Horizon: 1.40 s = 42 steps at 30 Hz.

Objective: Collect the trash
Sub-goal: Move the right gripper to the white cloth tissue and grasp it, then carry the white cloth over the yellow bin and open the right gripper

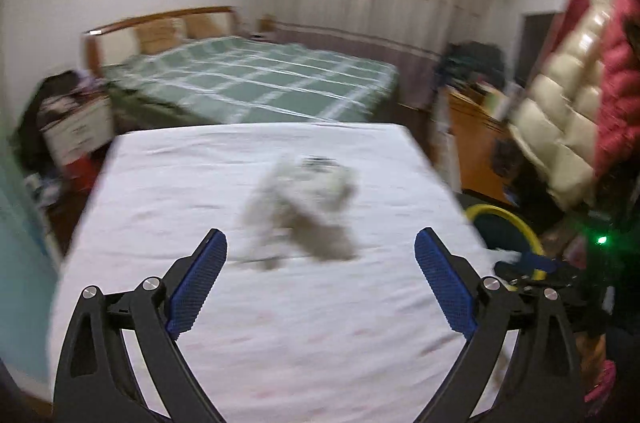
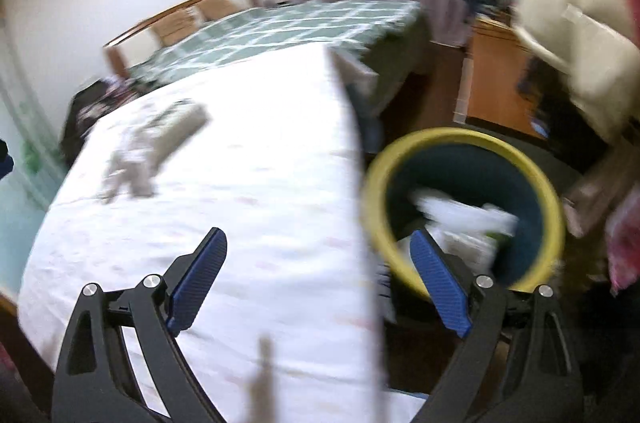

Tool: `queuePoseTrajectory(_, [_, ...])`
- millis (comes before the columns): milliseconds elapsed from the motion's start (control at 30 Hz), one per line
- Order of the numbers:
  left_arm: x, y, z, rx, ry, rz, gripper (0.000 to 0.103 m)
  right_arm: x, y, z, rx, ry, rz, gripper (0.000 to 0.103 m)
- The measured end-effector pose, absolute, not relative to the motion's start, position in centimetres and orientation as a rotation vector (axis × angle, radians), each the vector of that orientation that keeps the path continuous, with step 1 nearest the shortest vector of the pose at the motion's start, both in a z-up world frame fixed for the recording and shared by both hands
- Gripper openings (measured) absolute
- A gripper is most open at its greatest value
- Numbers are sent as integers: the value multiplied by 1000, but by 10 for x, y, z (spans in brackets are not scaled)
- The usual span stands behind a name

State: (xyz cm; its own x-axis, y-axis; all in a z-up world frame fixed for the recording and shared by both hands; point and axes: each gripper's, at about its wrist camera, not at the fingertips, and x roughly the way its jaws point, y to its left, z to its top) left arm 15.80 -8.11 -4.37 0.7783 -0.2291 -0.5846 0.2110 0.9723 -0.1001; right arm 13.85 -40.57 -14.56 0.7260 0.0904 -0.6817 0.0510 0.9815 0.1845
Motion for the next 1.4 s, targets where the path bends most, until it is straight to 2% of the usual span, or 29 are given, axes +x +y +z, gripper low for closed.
queuePoseTrajectory(333, [146,26,-61,-150,634,-89,94,219,-275,-117,53,762,265,88])
queuePoseTrajectory(600, [147,29,-77,-159,653,-112,94,290,-207,-123,-63,778,251,78])
queuePoseTrajectory(800, [150,28,-83,-173,664,-110,94,315,-203,-138,-92,814,206,70])
queuePoseTrajectory(1033, [152,29,-88,-185,677,-117,94,327,-205,-150,-95,864,192,51])
queuePoseTrajectory(1100, [151,29,-87,-184,676,-120,94,326,-207,-149,-78,863,204,38])
queuePoseTrajectory(1167, [151,27,-88,-184,677,-122,94,324,-209,-147,-53,864,215,19])
queuePoseTrajectory(1267, [152,27,-90,-184,681,-122,94,315,-211,-136,-35,831,224,13])
queuePoseTrajectory(1400, [154,26,-93,-188,688,-125,94,296,-216,-115,5,778,261,12])
